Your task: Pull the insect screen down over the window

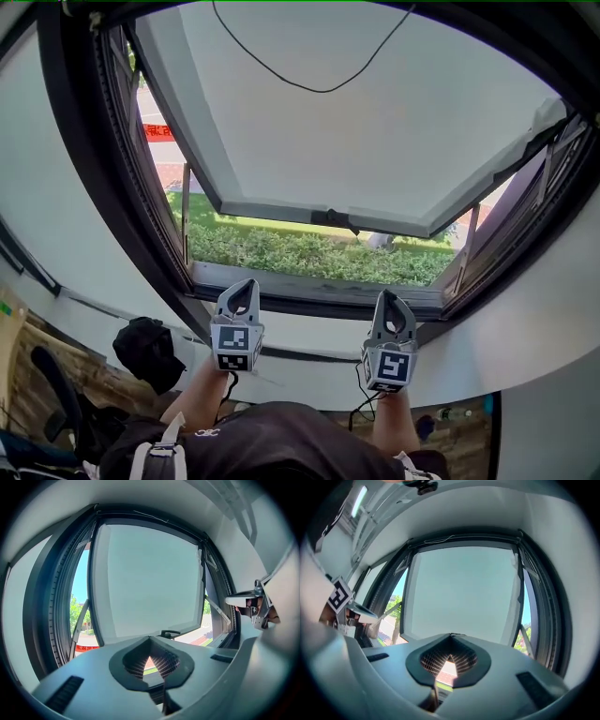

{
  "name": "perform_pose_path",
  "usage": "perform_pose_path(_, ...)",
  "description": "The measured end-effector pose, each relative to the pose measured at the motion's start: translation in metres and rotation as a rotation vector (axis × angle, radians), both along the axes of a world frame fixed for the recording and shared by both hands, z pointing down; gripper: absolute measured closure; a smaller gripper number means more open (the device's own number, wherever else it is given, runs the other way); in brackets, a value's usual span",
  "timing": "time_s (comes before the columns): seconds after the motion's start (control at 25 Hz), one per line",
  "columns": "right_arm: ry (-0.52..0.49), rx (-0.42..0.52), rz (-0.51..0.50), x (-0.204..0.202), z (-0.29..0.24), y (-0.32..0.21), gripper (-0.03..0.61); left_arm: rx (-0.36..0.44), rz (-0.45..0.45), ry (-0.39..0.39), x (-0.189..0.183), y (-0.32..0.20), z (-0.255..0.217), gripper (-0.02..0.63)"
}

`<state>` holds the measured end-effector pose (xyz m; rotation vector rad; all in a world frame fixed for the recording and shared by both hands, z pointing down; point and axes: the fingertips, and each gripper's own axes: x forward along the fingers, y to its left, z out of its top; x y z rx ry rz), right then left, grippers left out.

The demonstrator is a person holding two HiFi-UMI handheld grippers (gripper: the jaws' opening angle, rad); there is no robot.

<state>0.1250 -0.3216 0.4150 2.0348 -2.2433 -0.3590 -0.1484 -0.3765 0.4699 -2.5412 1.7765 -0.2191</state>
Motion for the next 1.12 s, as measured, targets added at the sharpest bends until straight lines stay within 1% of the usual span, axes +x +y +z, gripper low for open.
perform_pose_path(0.08,0.083,0.019,0.038,0.009,-0.008,-0.003,0.574,0.034,-0.010,-0.031,-0.004,-0.003,-0.009,0.603)
perform_pose_path(0.16,0.168,0.036,0.072,0.015,-0.015,-0.005,0.574,0.081,-0.011,-0.106,-0.005,-0.005,-0.018,0.601)
perform_pose_path(0.2,0.233,0.036,0.086,0.018,-0.017,-0.004,0.574,0.114,-0.012,-0.170,-0.005,-0.006,-0.023,0.601)
perform_pose_path(0.24,0.318,0.027,0.097,0.019,-0.018,-0.004,0.574,0.156,-0.017,-0.254,-0.004,-0.006,-0.028,0.601)
perform_pose_path(0.36,0.585,-0.021,0.132,0.028,-0.018,-0.005,0.572,0.303,-0.053,-0.553,-0.004,-0.007,-0.045,0.598)
perform_pose_path(0.4,0.647,-0.030,0.149,0.034,-0.019,-0.005,0.571,0.338,-0.060,-0.628,-0.004,-0.007,-0.049,0.592)
perform_pose_path(0.44,0.691,-0.037,0.166,0.040,-0.020,-0.006,0.571,0.357,-0.059,-0.683,-0.005,-0.008,-0.052,0.573)
perform_pose_path(0.48,0.718,-0.041,0.177,0.046,-0.022,-0.006,0.571,0.361,-0.052,-0.721,-0.006,-0.010,-0.052,0.546)
perform_pose_path(0.52,0.730,-0.046,0.182,0.051,-0.024,-0.005,0.546,0.354,-0.043,-0.749,-0.007,-0.012,-0.052,0.528)
perform_pose_path(0.56,0.730,-0.051,0.183,0.057,-0.025,-0.004,0.483,0.345,-0.036,-0.774,-0.010,-0.014,-0.051,0.507)
perform_pose_path(0.6,0.724,-0.058,0.187,0.062,-0.027,-0.003,0.445,0.342,-0.035,-0.799,-0.014,-0.016,-0.050,0.486)
perform_pose_path(0.68,0.723,-0.068,0.214,0.075,-0.030,0.001,0.437,0.352,-0.051,-0.835,-0.023,-0.020,-0.055,0.477)
perform_pose_path(0.72,0.730,-0.071,0.229,0.082,-0.031,0.002,0.437,0.360,-0.062,-0.841,-0.028,-0.021,-0.060,0.476)
perform_pose_path(0.88,0.739,-0.068,0.269,0.101,-0.038,0.009,0.438,0.382,-0.090,-0.830,-0.046,-0.027,-0.091,0.474)
perform_pose_path(0.96,0.754,-0.062,0.292,0.108,-0.047,0.010,0.442,0.402,-0.109,-0.847,-0.054,-0.031,-0.110,0.474)
perform_pose_path(1.04,0.777,-0.042,0.318,0.115,-0.063,0.010,0.449,0.427,-0.141,-0.878,-0.064,-0.035,-0.129,0.474)
perform_pose_path(1.12,0.810,-0.020,0.335,0.120,-0.081,0.011,0.451,0.444,-0.170,-0.890,-0.075,-0.038,-0.147,0.474)
